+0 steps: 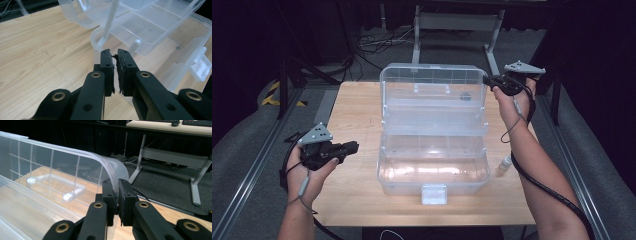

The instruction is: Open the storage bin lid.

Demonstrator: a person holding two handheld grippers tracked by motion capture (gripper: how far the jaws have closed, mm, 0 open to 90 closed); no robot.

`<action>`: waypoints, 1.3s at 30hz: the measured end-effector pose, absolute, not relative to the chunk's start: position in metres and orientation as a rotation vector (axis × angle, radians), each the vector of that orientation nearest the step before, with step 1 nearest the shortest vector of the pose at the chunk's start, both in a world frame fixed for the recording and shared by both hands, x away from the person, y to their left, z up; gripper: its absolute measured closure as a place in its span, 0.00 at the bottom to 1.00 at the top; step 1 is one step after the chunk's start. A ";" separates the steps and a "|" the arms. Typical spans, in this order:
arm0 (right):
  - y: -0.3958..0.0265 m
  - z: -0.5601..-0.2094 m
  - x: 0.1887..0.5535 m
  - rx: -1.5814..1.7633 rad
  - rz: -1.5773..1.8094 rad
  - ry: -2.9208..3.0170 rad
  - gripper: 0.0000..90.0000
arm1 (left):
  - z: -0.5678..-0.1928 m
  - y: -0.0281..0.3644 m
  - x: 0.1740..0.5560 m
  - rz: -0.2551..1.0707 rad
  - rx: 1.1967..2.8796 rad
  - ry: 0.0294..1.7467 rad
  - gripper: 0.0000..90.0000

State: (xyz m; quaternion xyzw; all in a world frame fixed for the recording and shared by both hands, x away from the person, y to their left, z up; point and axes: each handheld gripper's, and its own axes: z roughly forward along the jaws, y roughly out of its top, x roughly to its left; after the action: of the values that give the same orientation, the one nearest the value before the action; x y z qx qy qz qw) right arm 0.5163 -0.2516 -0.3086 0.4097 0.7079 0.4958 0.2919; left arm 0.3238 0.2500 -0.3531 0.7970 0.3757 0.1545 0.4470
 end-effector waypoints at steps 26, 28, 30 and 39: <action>-0.254 -0.319 0.550 1.200 1.342 1.953 0.94 | -0.355 0.251 0.328 0.360 1.971 0.934 0.91; -0.253 -0.320 0.553 1.209 1.339 1.957 0.94 | -0.355 0.252 0.328 0.359 1.969 0.937 0.91; -0.254 -0.321 0.556 1.219 1.337 1.964 0.94 | -0.355 0.253 0.328 0.359 1.974 0.934 0.91; -0.254 -0.326 0.567 1.260 1.331 1.994 0.94 | -0.357 0.253 0.330 0.357 1.983 0.937 0.90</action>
State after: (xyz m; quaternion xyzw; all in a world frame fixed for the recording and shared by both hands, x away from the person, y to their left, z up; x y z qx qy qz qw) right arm 0.5673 -0.2541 -0.3258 0.4544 0.7190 0.4801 0.2148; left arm 0.3297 0.2526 -0.3573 0.7997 0.3779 0.1441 0.4436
